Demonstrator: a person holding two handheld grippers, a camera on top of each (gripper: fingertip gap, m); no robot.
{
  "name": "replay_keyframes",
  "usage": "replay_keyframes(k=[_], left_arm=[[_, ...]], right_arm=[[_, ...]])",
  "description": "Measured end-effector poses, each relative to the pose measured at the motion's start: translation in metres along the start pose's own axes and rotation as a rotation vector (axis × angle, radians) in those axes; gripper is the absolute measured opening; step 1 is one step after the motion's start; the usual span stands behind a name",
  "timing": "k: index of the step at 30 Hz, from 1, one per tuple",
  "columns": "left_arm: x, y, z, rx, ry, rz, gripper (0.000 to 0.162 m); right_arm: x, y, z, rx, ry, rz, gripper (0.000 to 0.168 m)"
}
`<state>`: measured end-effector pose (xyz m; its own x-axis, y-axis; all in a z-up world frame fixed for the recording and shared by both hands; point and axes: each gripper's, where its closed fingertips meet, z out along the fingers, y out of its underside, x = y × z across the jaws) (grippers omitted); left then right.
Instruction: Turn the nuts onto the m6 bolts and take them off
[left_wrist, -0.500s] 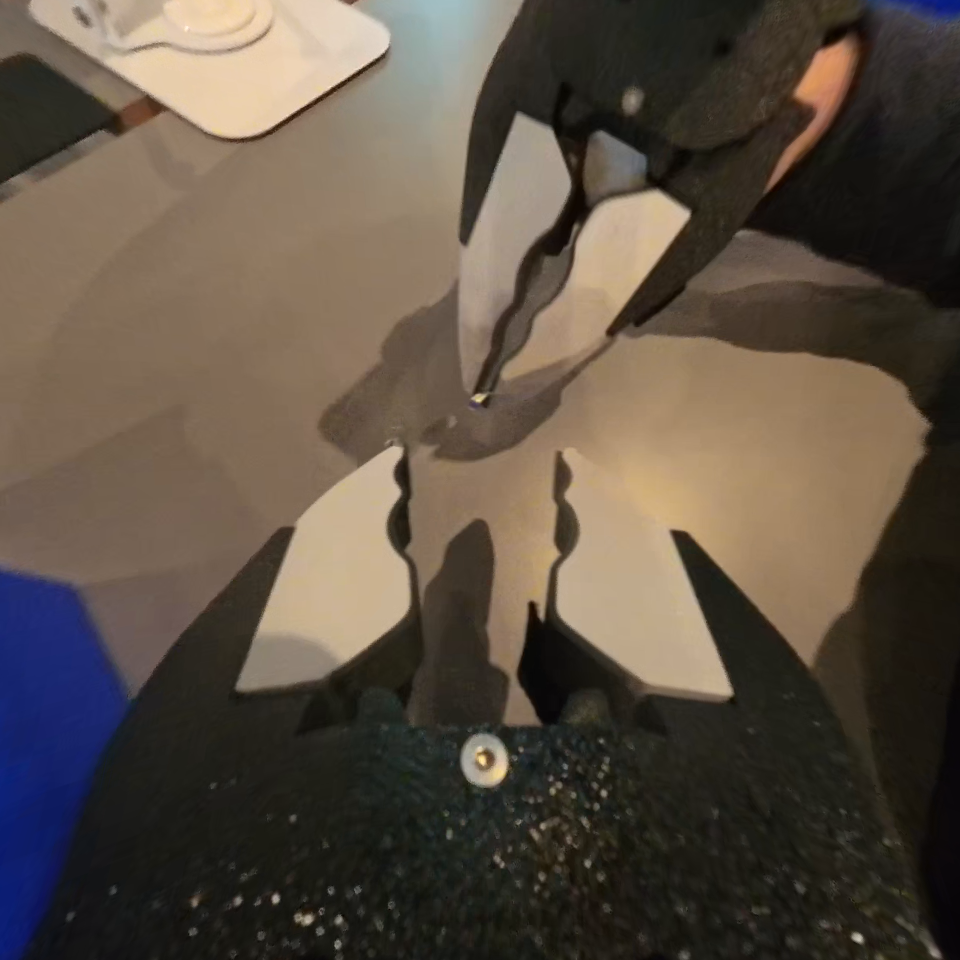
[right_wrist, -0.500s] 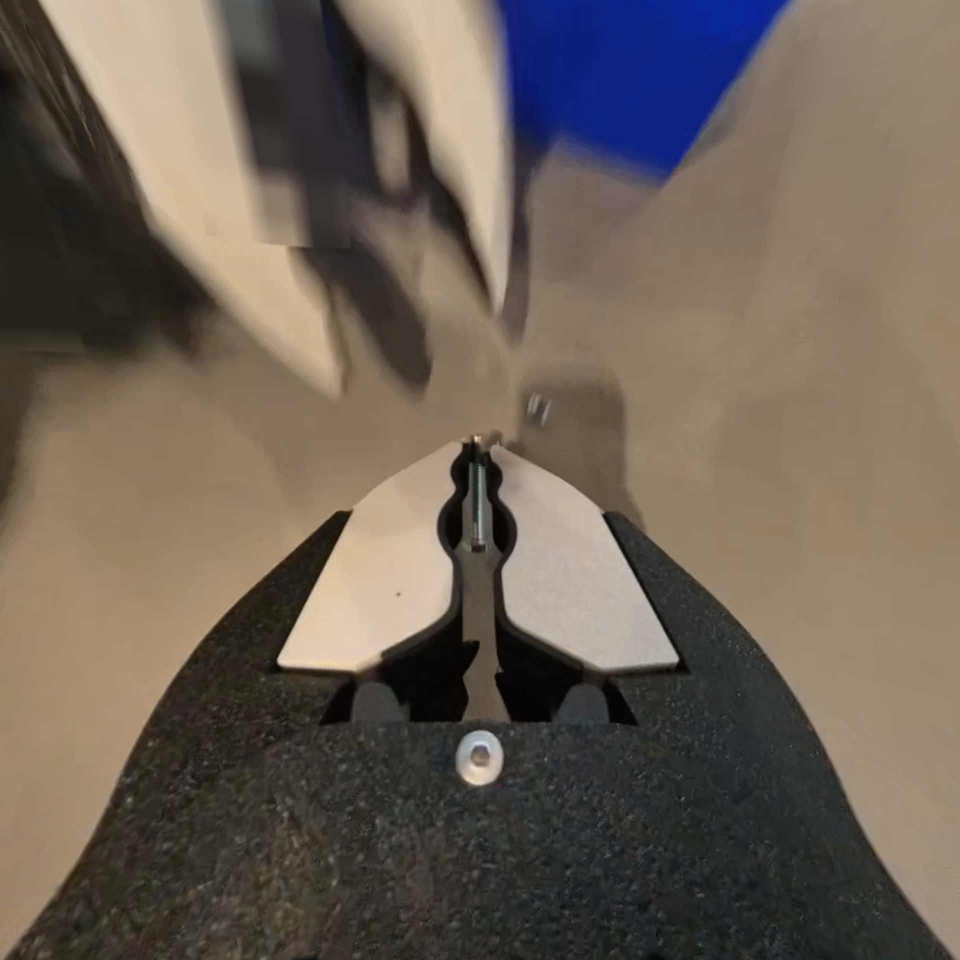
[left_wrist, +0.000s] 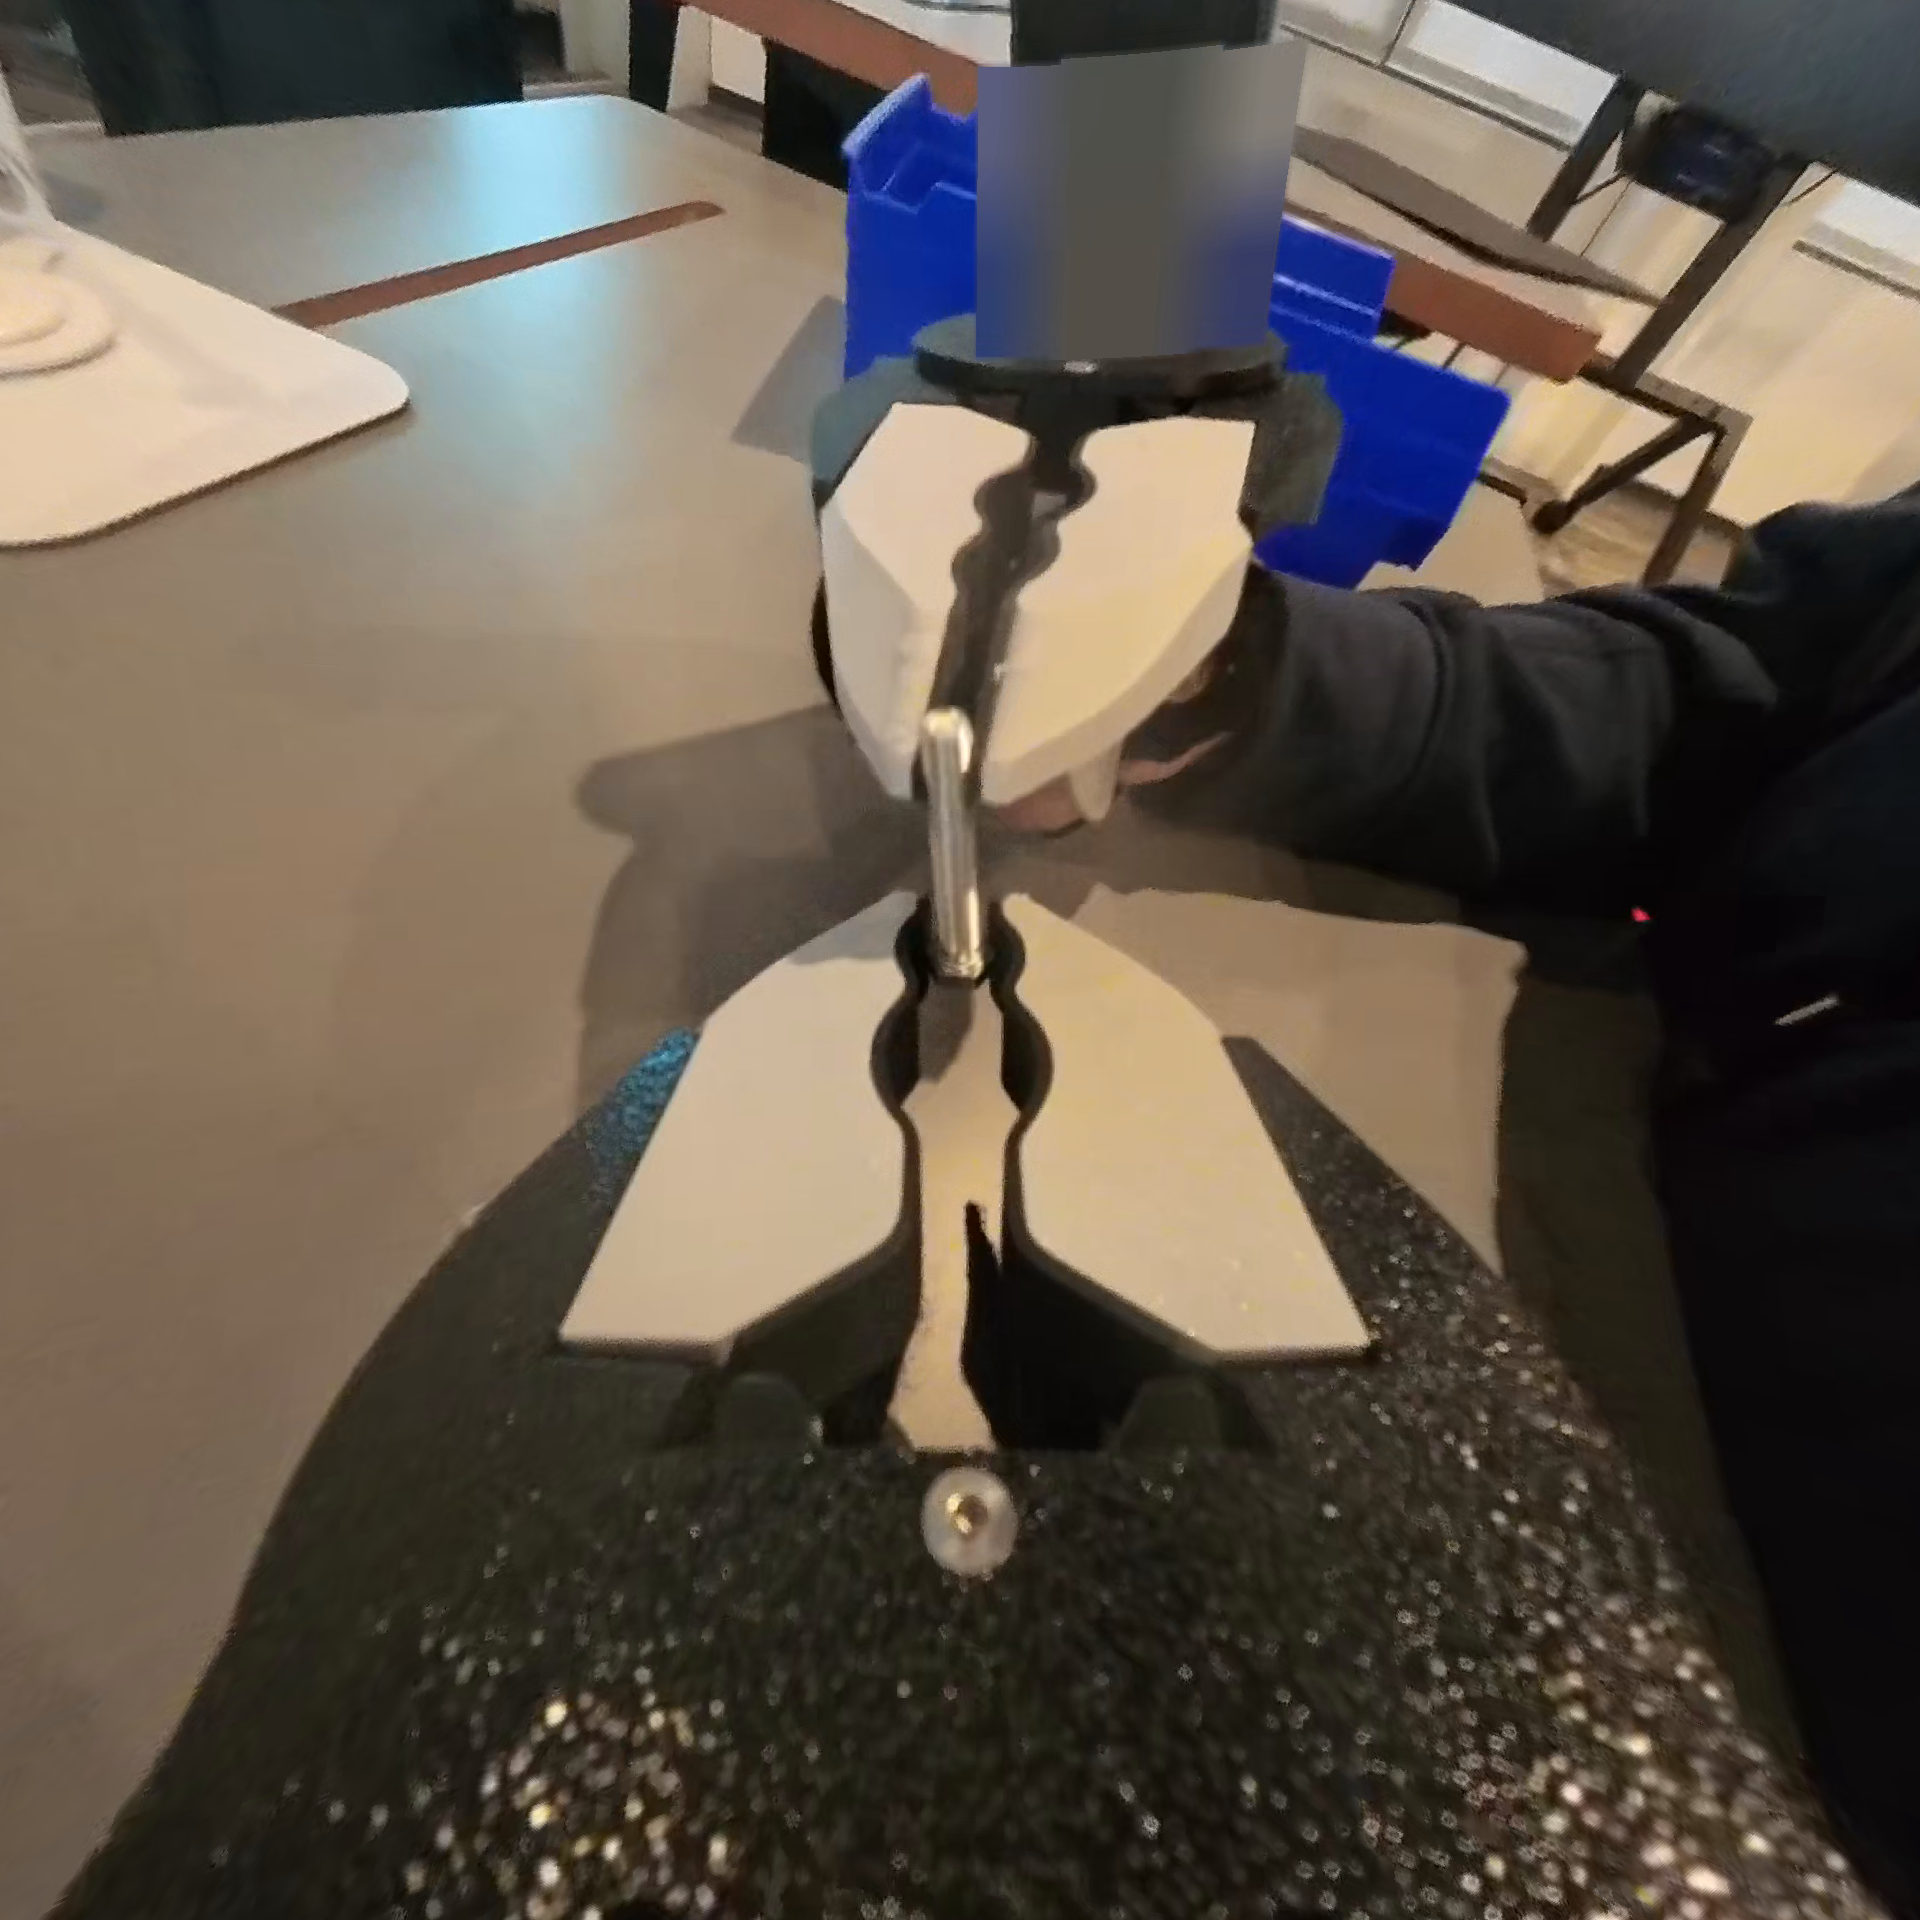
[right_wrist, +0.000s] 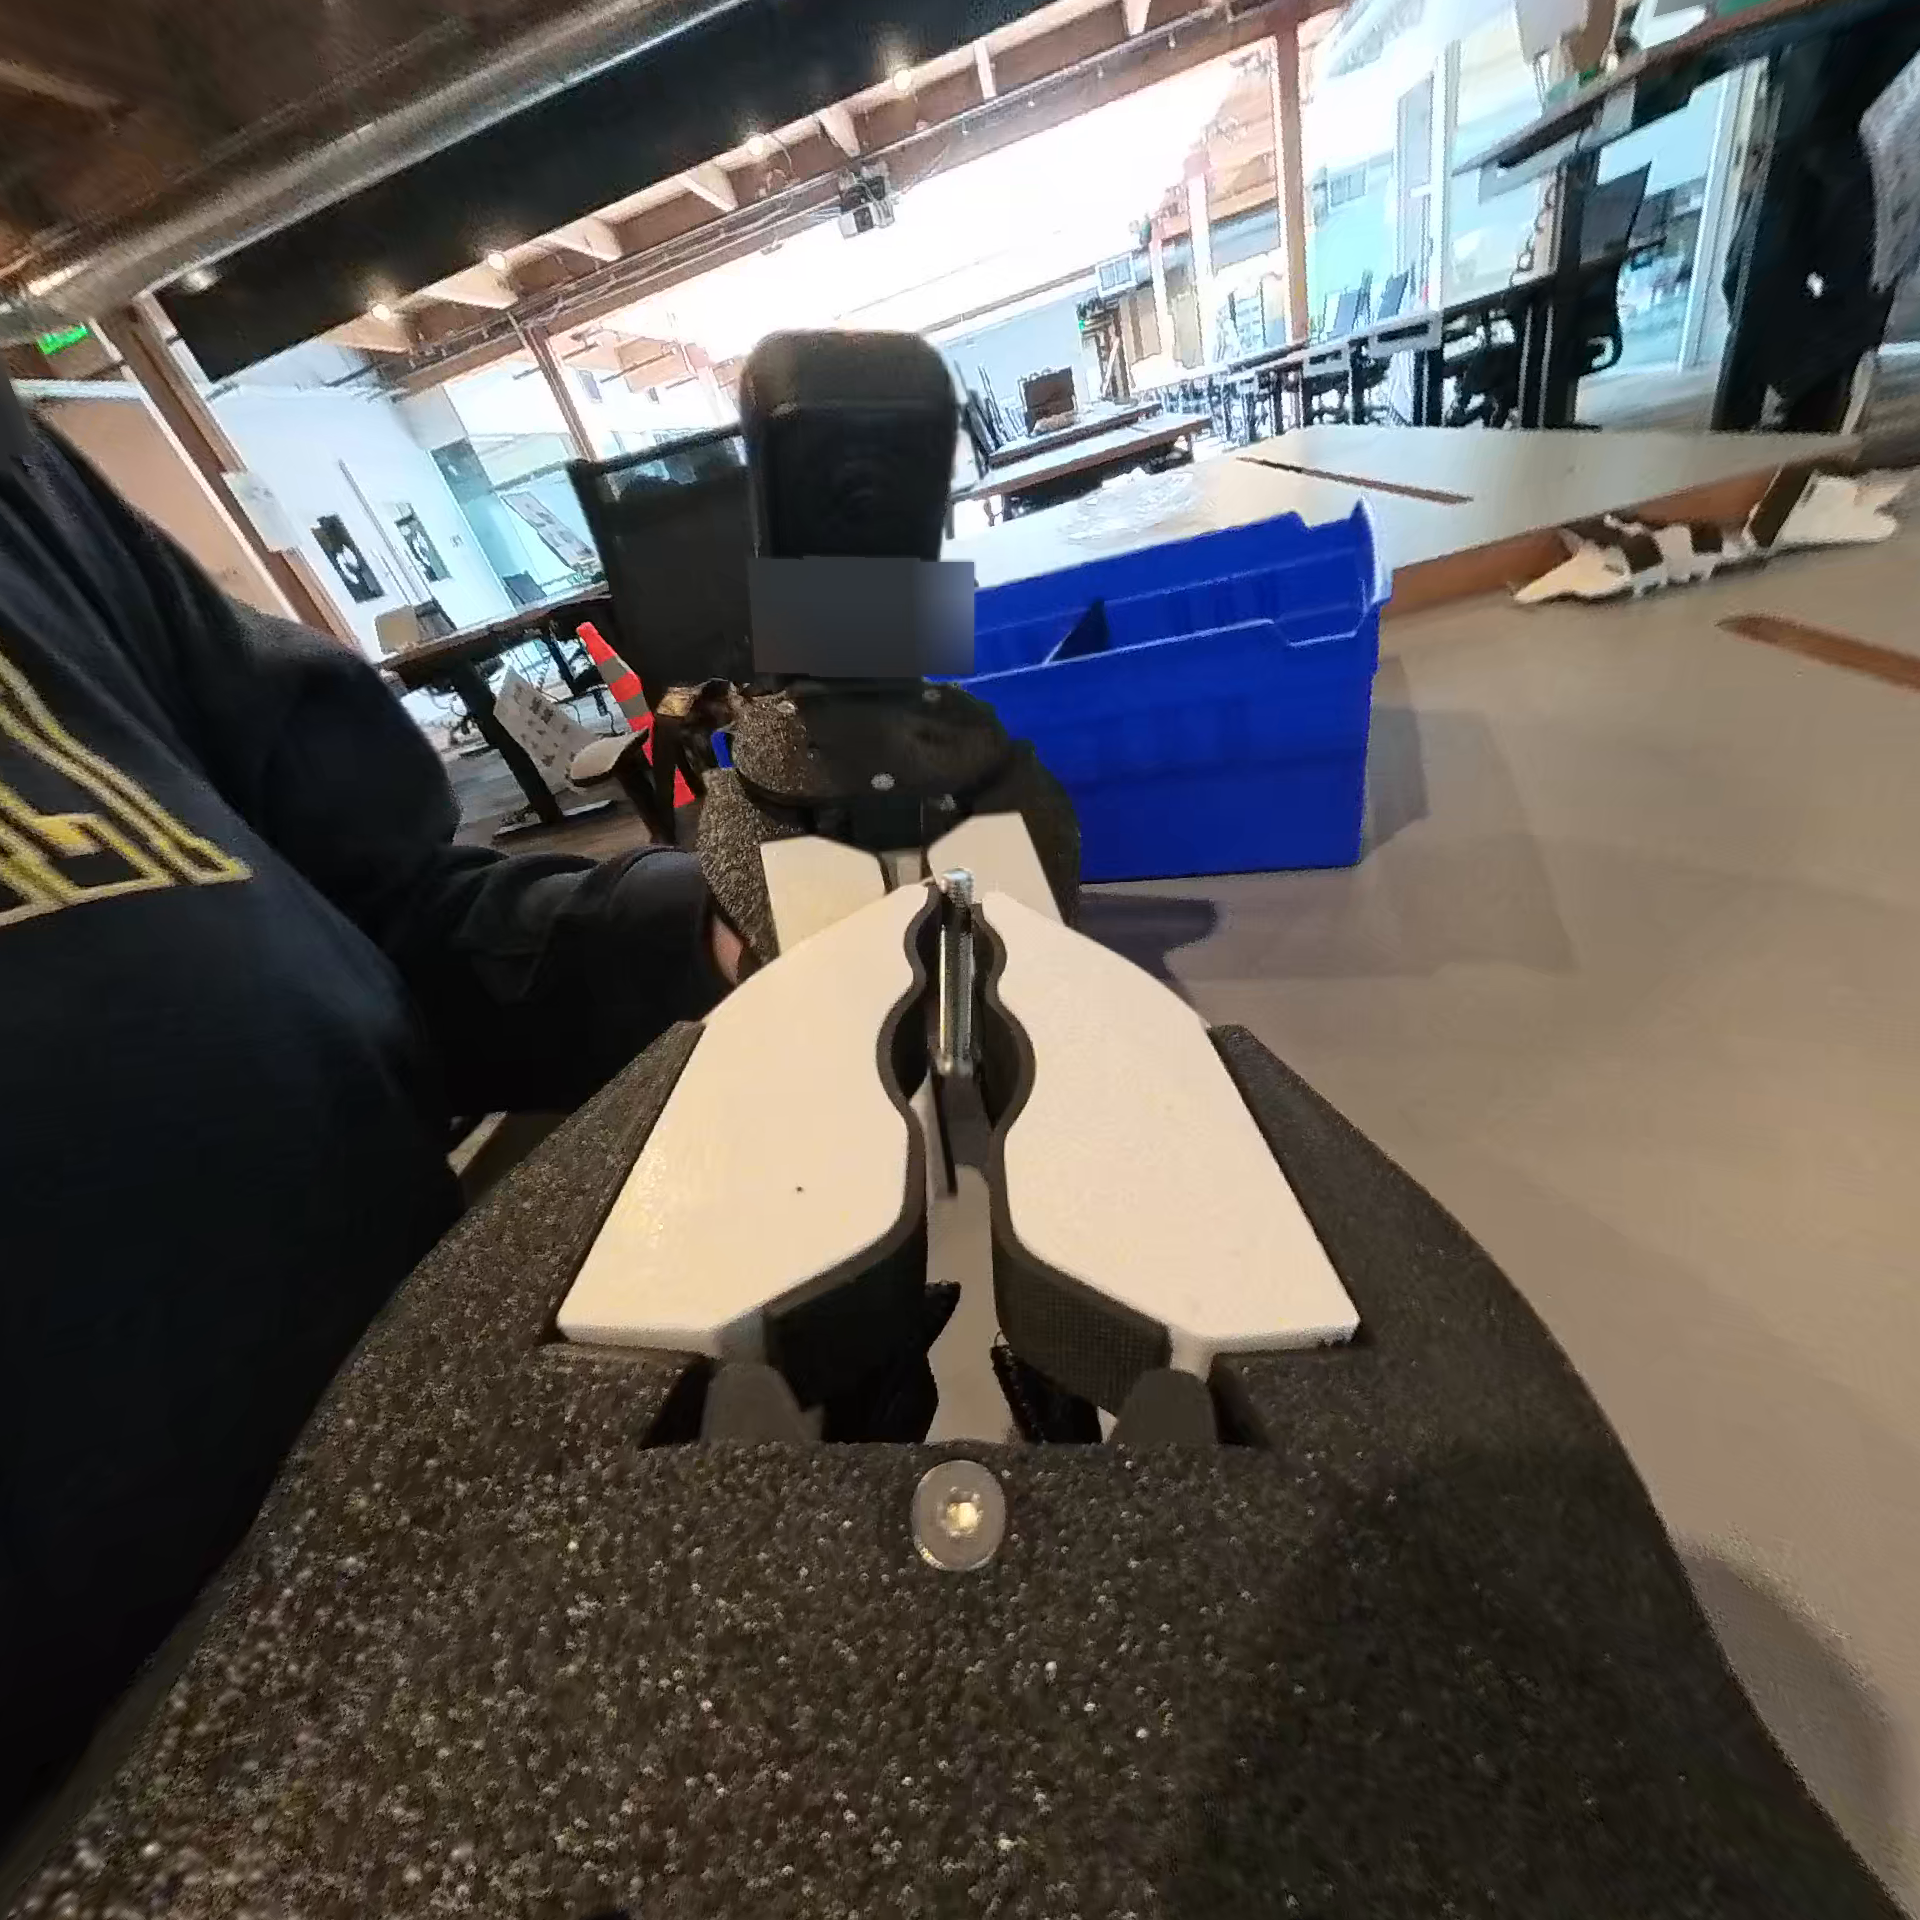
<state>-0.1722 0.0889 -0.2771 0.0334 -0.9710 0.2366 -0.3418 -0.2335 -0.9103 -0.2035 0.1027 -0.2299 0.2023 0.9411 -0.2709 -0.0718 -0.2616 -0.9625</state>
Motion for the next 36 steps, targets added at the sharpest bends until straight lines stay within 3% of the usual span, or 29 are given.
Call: replay_keyframes(k=[1,5,7,11,16,19,26,29,31,33,36], left_arm=[[-0.001,0.000,-0.002,-0.003,-0.015,0.014,0.010],[-0.003,0.001,-0.008,-0.029,-0.048,0.041,0.009],[-0.003,0.003,-0.008,-0.050,-0.062,0.069,0.009],[0.000,0.005,-0.004,-0.060,-0.059,0.094,0.009],[0.005,0.006,-0.004,-0.052,-0.016,0.090,0.010],[0.013,0.007,-0.004,-0.053,0.054,0.061,0.019],[0.015,0.008,-0.004,-0.050,0.053,0.083,0.010],[0.003,0.007,-0.011,-0.021,-0.040,0.076,0.009],[-0.009,0.010,-0.019,-0.007,-0.131,0.060,0.009],[-0.017,0.014,-0.030,0.017,-0.217,0.040,0.009],[-0.021,0.020,-0.047,0.059,-0.322,0.028,0.009]], right_arm=[[-0.001,-0.001,-0.003,0.000,0.002,-0.005,0.005],[0.000,0.000,-0.007,-0.010,0.036,-0.017,0.008],[-0.006,-0.001,-0.003,-0.020,0.000,0.013,0.026],[-0.004,0.006,0.002,-0.067,0.026,-0.014,0.006],[-0.009,0.009,0.002,-0.088,0.012,-0.069,0.006],[-0.014,0.011,0.002,-0.097,-0.022,-0.083,0.005],[-0.019,0.013,0.002,-0.110,-0.049,-0.098,0.006],[-0.009,0.009,0.000,-0.065,0.020,-0.101,0.008],[0.011,0.003,-0.005,-0.020,0.127,-0.059,0.021],[0.044,0.011,-0.015,-0.083,0.316,-0.021,0.023],[0.062,0.038,-0.009,-0.282,0.388,-0.010,0.025]])
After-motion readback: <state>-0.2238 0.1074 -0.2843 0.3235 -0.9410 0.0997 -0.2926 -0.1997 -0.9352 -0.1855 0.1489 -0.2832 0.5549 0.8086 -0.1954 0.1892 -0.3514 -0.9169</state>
